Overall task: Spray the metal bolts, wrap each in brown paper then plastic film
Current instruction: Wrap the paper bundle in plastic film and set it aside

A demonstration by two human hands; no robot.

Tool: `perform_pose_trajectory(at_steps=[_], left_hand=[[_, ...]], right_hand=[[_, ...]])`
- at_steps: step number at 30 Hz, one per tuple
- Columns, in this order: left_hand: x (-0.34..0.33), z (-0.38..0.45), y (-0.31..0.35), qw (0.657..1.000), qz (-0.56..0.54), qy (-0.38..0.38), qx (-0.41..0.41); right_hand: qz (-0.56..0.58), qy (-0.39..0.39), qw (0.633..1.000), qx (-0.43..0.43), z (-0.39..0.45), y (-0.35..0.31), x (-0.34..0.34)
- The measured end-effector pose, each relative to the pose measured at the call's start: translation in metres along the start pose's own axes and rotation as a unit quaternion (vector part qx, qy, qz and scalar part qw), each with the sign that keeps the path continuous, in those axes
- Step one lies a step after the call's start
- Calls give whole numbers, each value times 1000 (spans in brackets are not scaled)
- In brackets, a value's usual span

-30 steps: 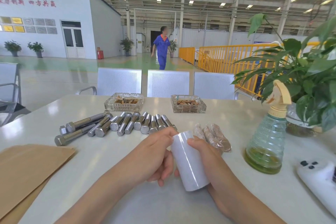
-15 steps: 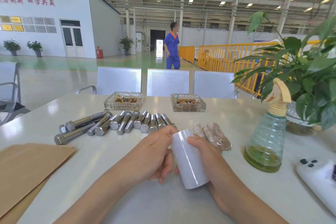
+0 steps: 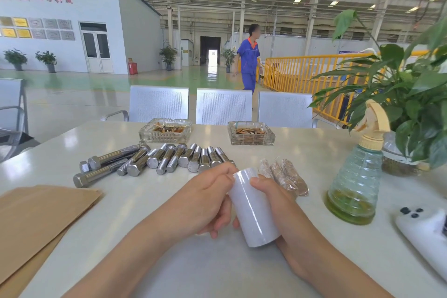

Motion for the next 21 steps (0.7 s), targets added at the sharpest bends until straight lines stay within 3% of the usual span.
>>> perform_pose_trajectory(at_steps=[21], left_hand=[[-4, -13, 19, 1000, 23, 19, 1]], right_hand=[[31, -6, 999, 13, 15, 3, 0]])
Point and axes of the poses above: each hand's wrist, its own z-axis towards the middle knuckle, its own x-axis out of the back of the hand, y = z × x, the point moved 8 cm from there along z, towards the middle knuckle, and after that the axes turned 13 degrees about -y, right-handed, at the moved point
